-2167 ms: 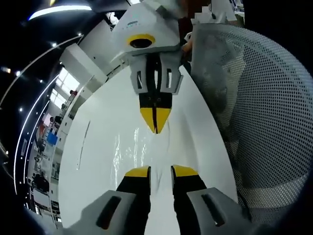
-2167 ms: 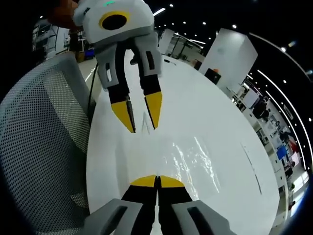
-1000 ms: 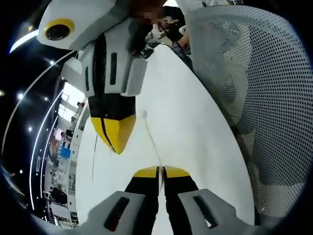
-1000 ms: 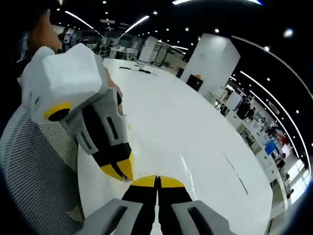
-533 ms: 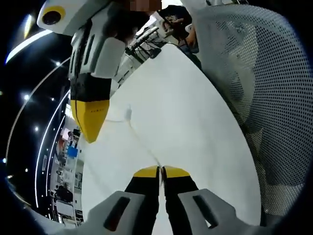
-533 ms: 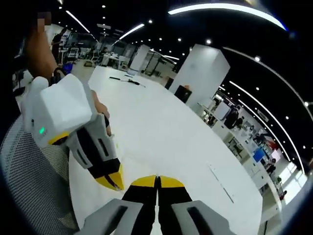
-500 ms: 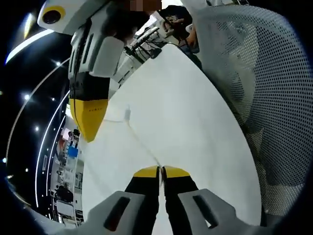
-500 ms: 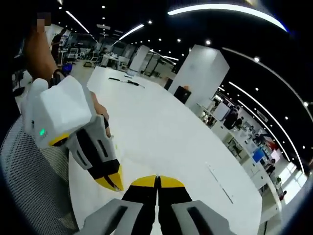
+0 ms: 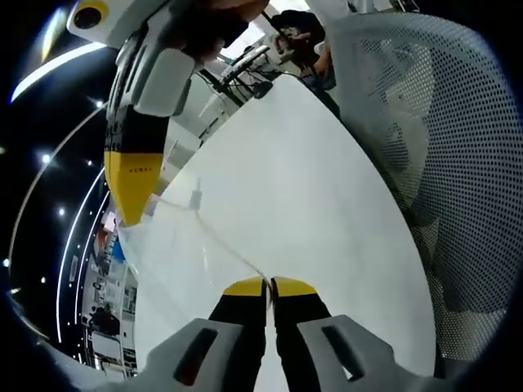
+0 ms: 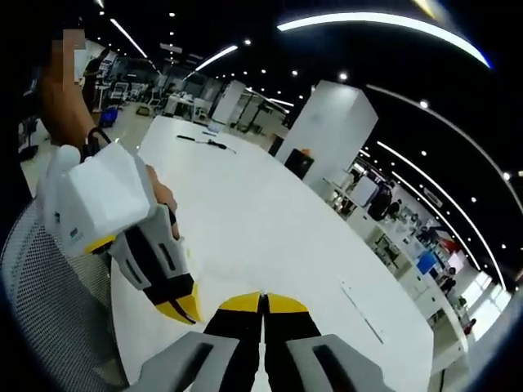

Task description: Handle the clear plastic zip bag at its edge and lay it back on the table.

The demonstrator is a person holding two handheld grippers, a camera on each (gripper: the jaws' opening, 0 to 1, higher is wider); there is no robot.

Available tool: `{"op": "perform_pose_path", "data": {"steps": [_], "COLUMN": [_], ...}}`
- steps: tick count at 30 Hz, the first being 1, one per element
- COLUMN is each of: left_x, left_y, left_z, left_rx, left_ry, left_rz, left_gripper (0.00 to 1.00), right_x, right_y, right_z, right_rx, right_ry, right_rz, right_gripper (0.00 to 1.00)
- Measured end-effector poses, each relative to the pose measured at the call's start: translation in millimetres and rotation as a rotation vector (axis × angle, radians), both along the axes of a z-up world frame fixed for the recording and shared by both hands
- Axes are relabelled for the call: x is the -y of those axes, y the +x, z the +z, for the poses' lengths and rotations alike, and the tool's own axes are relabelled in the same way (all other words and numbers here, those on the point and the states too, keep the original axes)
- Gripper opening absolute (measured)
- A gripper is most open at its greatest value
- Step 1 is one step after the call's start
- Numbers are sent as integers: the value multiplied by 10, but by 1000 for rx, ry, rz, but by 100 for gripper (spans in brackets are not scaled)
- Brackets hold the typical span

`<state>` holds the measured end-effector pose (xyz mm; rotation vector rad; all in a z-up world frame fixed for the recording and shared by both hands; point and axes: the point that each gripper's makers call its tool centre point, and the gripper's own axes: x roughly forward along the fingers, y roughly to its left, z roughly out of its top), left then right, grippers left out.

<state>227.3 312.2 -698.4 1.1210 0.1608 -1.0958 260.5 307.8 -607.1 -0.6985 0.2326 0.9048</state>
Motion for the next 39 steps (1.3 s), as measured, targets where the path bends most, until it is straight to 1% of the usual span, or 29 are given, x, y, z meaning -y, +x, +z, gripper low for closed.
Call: {"op": "perform_pose_path", "data": {"steps": [10, 14, 18, 22, 25, 27, 31, 37, 39], "left_x": [-22, -26, -26, -18, -14, -7, 3, 25, 42], "left_y": [0, 6, 9, 8, 7, 4, 9, 24, 21], "left_z": [-52, -68, -72, -47, -24, -5, 26, 72, 94], "left_rx": [-26, -23, -35, -41, -49, -59, -68, -75, -78], "left_ry": [4, 15, 15, 1, -15, -30, -50, -72, -83], "left_rz": [-2, -5, 1, 5, 10, 12, 15, 16, 12], "left_gripper": [0, 1, 2, 3, 4, 4, 4, 5, 6], "right_x": [26, 21, 14, -7, 3, 9, 14, 66, 96], "right_y": [0, -7, -27, -43, -19, -27, -20, 0, -1], "right_z": [-11, -31, -114, -160, -245, -259, -336, -465, -531], "right_rx": [-6, -10, 4, 0, 5, 3, -7, -16, -36], "right_ry": [-1, -5, -59, -67, -97, -106, -119, -159, -171], "right_rz": [-8, -4, 16, 20, 17, 17, 13, -1, -12], "right_gripper": [0, 0, 0, 0, 0, 0, 0, 0, 0]}}
